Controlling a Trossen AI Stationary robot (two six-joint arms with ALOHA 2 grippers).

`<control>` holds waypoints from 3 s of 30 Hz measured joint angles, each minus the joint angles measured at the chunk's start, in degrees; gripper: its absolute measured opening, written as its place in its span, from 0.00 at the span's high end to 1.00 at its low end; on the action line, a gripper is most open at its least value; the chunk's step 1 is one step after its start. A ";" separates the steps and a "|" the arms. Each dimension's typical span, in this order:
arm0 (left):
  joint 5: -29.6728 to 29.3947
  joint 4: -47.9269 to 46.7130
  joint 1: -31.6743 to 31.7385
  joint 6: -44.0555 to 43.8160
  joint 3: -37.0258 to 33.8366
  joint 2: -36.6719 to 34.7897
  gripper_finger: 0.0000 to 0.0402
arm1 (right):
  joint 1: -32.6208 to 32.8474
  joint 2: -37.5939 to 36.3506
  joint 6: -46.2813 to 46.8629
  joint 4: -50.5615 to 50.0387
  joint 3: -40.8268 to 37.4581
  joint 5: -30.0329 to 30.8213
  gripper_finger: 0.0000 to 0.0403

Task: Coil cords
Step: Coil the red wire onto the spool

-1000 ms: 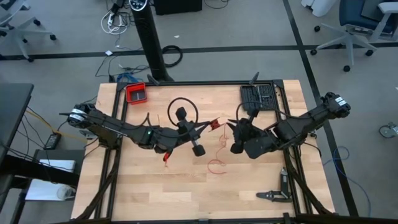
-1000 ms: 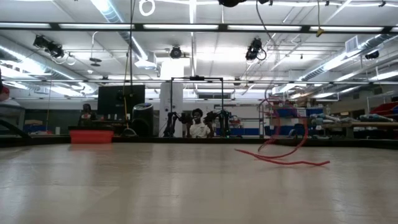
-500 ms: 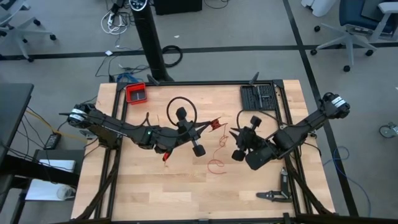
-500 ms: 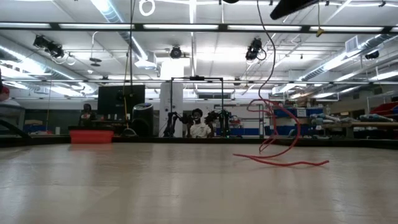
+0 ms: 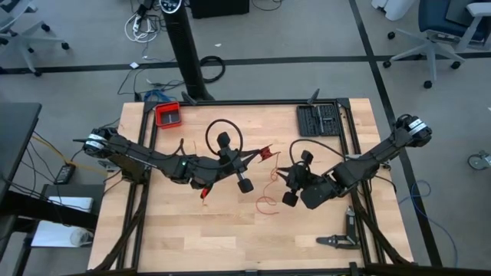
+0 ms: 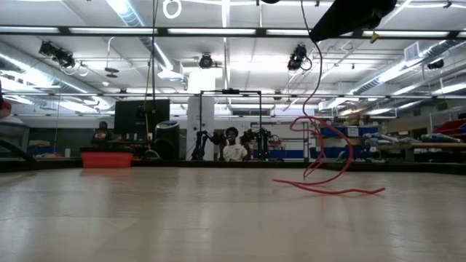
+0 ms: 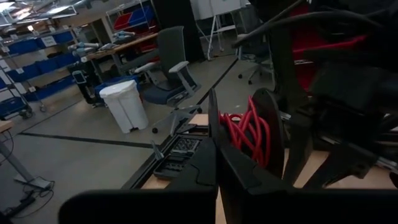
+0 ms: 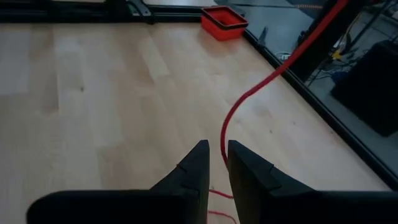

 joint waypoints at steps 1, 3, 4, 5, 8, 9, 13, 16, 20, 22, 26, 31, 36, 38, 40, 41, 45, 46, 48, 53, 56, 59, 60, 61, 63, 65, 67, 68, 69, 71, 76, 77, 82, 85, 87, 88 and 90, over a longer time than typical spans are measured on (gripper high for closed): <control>0.01 -0.02 0.00 -0.02 0.00 0.00 0.99 | 0.00 -0.03 0.00 0.00 -0.16 0.02 0.86; 0.04 -0.02 0.00 -0.11 0.00 0.00 0.99 | -0.14 -0.03 -0.27 -0.01 -0.37 0.49 0.86; 0.04 -0.02 0.00 -0.28 0.00 0.00 0.99 | -0.22 -0.03 -0.64 -0.05 -0.42 0.96 0.86; 0.04 -0.02 0.00 -0.37 0.00 0.00 0.99 | -0.34 -0.03 -1.07 -0.01 -0.42 1.46 0.86; 0.04 -0.04 0.00 -0.39 0.00 0.00 0.99 | -0.37 -0.03 -2.91 0.25 -0.44 2.72 0.86; 0.04 -0.04 0.00 -0.43 0.00 0.00 0.99 | -0.39 -0.03 -3.61 0.62 -0.44 2.79 0.86; 0.16 0.00 0.00 -1.29 0.00 0.00 0.99 | -0.99 -0.03 -5.66 1.75 -0.44 2.74 0.86; 0.39 0.00 0.00 -1.48 0.00 0.00 0.99 | -1.83 -0.03 -6.78 2.27 -0.44 2.75 0.87; 0.62 0.00 0.00 -1.51 0.01 0.00 0.99 | -2.47 -0.03 -8.49 2.36 -0.44 2.75 0.95; 0.63 0.06 0.00 -1.51 0.02 0.00 0.99 | -2.66 -0.02 -9.66 2.80 -0.44 2.75 0.98; 0.61 0.40 0.00 -1.53 0.02 0.00 0.99 | -3.32 0.00 -9.73 3.79 -0.44 2.34 0.99; 0.57 0.55 0.00 -1.53 0.04 0.00 0.99 | -3.42 0.00 -9.75 4.00 -0.44 2.05 0.99; 0.55 0.55 0.00 -1.53 0.04 0.00 0.99 | -3.26 0.02 -8.15 4.08 -0.52 -0.57 0.97; 0.55 0.55 0.00 -1.55 0.04 0.00 0.99 | -3.26 0.02 -8.10 5.30 -1.35 -0.38 0.95; 0.52 0.55 0.00 -1.55 0.04 0.00 0.99 | -3.26 0.04 -8.16 6.78 -2.62 0.01 0.93; 0.52 0.55 0.00 -1.55 0.04 0.00 0.99 | -3.26 0.04 -8.17 7.96 -3.35 0.24 0.92; 0.50 0.52 0.00 -1.55 0.04 0.00 0.99 | -3.28 0.06 -8.42 13.10 -7.08 0.54 0.91; 0.50 0.52 0.00 -1.55 0.04 0.00 0.99 | -3.28 0.06 -8.82 14.95 -7.96 0.84 0.91; 0.50 0.52 0.00 -1.55 0.04 0.00 0.99 | -3.28 0.06 -9.81 17.92 -9.44 1.20 0.92; 0.48 0.45 0.00 -1.55 0.04 0.00 0.99 | -3.28 0.06 -11.15 19.92 -10.94 1.92 0.98; 0.47 0.45 0.00 -1.55 0.04 0.00 0.99 | -3.28 0.06 -11.48 19.92 -11.29 2.01 0.99; 0.46 0.57 0.00 -2.57 0.04 0.00 0.99 | -3.63 0.06 -10.47 20.15 -12.40 2.32 0.99; 0.49 0.82 0.00 -2.94 0.04 0.00 0.99 | -3.93 0.06 -9.66 20.31 -12.93 2.59 0.99; 0.71 1.23 0.00 -3.30 0.04 0.00 0.99 | -4.39 0.06 -8.79 20.38 -13.42 2.75 0.99; 2.95 2.51 0.07 -4.25 0.04 0.00 0.99 | -5.33 0.06 -7.81 20.85 -14.34 2.92 0.99; 5.59 3.67 0.45 -5.34 0.04 0.10 0.99 | -6.14 0.04 -7.81 22.71 -15.07 2.98 0.99; 6.55 5.06 0.88 -6.15 0.01 0.13 0.99 | -6.77 0.05 -9.11 25.74 -15.73 2.19 1.00; 6.56 5.92 1.14 -6.32 0.02 0.13 0.99 | -6.97 0.05 -10.14 27.98 -16.01 1.36 1.00; 6.54 6.75 1.38 -6.49 0.00 0.13 0.99 | -7.10 0.04 -11.36 30.40 -16.20 0.40 1.00; 6.54 8.97 2.02 -6.66 0.02 0.44 0.99 | -7.15 0.04 -13.45 34.48 -16.55 -1.17 1.00; 6.91 15.92 3.46 -7.13 0.04 4.61 0.99 | -6.87 0.06 -15.73 37.19 -16.37 -0.65 1.00; 6.95 16.77 3.58 -7.08 0.04 5.58 0.99 | -6.78 0.06 -15.73 37.47 -16.34 -0.41 1.00; 6.90 25.56 3.85 -4.40 0.02 10.28 0.99 | -5.42 0.06 -15.65 37.82 -16.26 1.34 1.00; 6.44 31.70 3.97 -2.16 0.02 12.97 0.99 | -3.97 0.06 -16.53 38.03 -16.26 3.81 1.00; 5.69 34.09 4.28 -0.96 0.02 14.03 0.99 | -2.68 0.06 -17.25 38.08 -16.24 6.50 1.00; 5.43 35.73 4.60 -0.85 0.02 14.65 0.99 | -1.94 0.06 -17.62 38.09 -16.24 8.08 1.00; 4.57 36.67 5.12 -1.01 0.02 15.26 0.99 | -0.60 0.06 -19.48 38.63 -16.24 10.96 1.00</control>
